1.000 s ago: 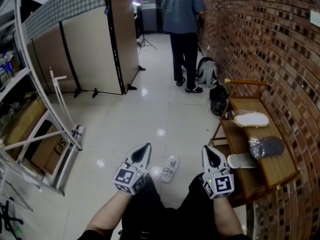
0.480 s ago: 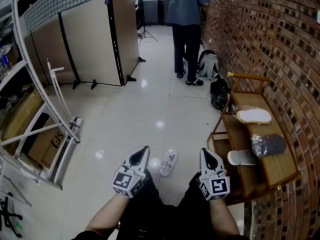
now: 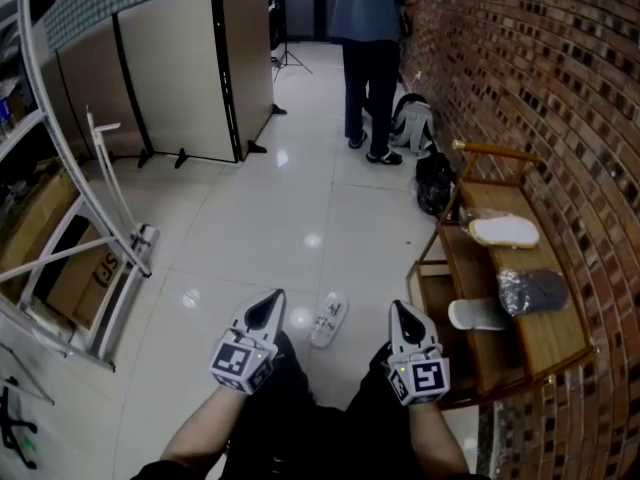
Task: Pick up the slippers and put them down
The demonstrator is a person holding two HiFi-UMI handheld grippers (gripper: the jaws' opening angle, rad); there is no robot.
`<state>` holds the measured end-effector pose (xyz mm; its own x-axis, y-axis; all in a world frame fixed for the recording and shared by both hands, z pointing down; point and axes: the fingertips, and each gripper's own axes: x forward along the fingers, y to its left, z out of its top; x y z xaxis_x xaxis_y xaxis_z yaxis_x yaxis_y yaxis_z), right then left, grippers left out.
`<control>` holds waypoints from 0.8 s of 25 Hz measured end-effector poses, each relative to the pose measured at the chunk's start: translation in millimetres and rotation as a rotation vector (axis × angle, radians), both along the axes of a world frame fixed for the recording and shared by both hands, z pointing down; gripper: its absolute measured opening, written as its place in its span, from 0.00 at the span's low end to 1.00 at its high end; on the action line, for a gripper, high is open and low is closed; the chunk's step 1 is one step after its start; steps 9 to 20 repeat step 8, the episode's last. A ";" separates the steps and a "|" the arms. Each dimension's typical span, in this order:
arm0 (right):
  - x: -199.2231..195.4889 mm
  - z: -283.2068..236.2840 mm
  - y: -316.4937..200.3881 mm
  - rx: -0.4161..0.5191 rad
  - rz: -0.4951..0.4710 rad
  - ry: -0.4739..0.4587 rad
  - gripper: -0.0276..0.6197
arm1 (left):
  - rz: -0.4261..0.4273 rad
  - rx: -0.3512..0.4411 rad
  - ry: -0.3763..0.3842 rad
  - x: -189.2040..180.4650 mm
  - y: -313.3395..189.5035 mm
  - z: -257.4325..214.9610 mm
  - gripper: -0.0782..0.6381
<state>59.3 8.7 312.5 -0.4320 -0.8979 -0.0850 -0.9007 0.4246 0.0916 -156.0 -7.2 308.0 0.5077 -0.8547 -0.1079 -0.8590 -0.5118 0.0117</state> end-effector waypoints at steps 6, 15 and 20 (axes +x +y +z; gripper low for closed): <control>-4.0 -2.0 0.2 -0.007 0.007 -0.007 0.05 | -0.015 -0.010 -0.007 -17.8 1.2 4.7 0.12; -3.2 -4.4 -3.3 -0.007 0.008 -0.004 0.05 | -0.026 -0.022 0.011 -22.5 0.0 4.8 0.12; -3.2 -4.4 -3.3 -0.007 0.008 -0.004 0.05 | -0.026 -0.022 0.011 -22.5 0.0 4.8 0.12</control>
